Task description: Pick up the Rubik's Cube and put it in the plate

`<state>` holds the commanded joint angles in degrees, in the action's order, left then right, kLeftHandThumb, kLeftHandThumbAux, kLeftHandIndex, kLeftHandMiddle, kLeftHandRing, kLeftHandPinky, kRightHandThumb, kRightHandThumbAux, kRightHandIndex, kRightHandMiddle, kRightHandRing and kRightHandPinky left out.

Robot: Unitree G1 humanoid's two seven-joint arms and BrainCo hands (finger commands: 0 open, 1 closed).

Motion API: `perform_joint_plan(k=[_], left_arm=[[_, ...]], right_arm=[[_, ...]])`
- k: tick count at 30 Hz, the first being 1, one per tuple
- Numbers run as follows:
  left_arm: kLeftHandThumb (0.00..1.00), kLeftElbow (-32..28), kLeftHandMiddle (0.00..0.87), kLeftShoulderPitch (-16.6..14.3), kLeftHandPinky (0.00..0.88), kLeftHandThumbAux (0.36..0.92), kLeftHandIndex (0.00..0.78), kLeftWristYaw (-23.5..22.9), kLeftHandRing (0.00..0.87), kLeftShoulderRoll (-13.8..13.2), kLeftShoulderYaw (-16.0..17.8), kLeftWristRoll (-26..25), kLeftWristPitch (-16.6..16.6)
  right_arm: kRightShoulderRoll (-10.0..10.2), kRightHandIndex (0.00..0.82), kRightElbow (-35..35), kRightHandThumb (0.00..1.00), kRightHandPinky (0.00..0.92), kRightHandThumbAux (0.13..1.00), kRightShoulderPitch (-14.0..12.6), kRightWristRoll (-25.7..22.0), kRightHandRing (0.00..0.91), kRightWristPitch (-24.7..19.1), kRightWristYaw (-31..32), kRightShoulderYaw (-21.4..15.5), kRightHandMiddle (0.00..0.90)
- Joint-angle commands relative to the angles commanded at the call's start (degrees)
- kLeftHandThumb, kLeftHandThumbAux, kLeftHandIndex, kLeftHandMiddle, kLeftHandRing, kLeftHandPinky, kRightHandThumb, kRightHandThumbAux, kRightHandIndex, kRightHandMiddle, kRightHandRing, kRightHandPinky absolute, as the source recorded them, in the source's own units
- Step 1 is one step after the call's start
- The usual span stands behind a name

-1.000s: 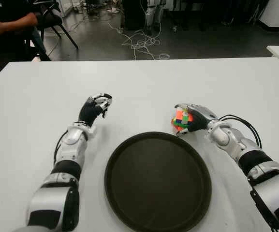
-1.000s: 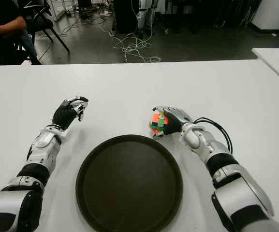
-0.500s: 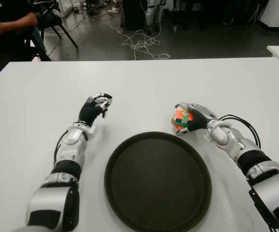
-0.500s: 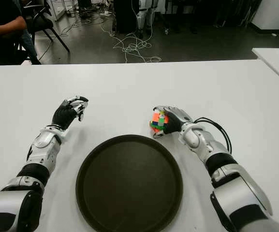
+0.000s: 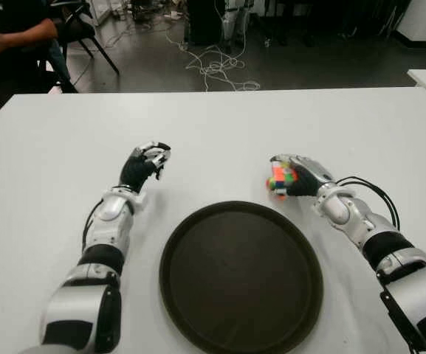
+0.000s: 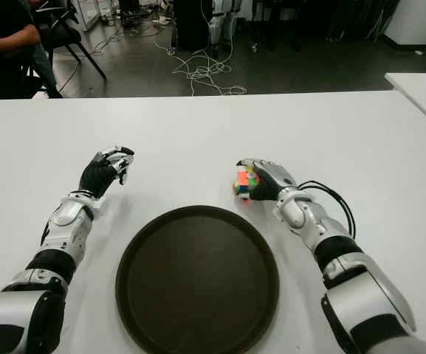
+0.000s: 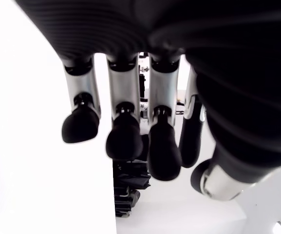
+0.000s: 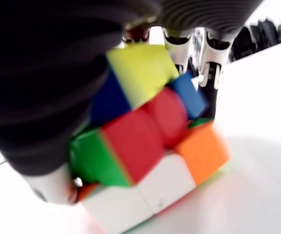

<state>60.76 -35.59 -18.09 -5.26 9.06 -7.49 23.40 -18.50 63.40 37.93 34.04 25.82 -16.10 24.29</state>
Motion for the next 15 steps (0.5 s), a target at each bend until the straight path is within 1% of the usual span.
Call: perform_joint_plan(k=[6, 15], left_arm=[[0.684, -0.08, 0.753, -0.07, 0.774, 0.720, 0.433, -0.07, 0.765, -0.04, 0.05, -0.15, -0.68], [0.683, -0.10, 0.750, -0.10, 0.773, 0.719, 0.432, -0.15, 0.764, -0.18, -0.06, -0.03, -0.89]], right_arm=[[0.14, 0.422, -0.09, 0.698, 0.746, 0.733, -0.15, -0.34, 0.730, 0.45, -2.47, -0.28, 0.696], [0.59, 0.422, -0.05, 0.698, 0.743, 0.734, -0.28, -0.49, 0.729, -0.09, -4.92, -0.50, 0.697]])
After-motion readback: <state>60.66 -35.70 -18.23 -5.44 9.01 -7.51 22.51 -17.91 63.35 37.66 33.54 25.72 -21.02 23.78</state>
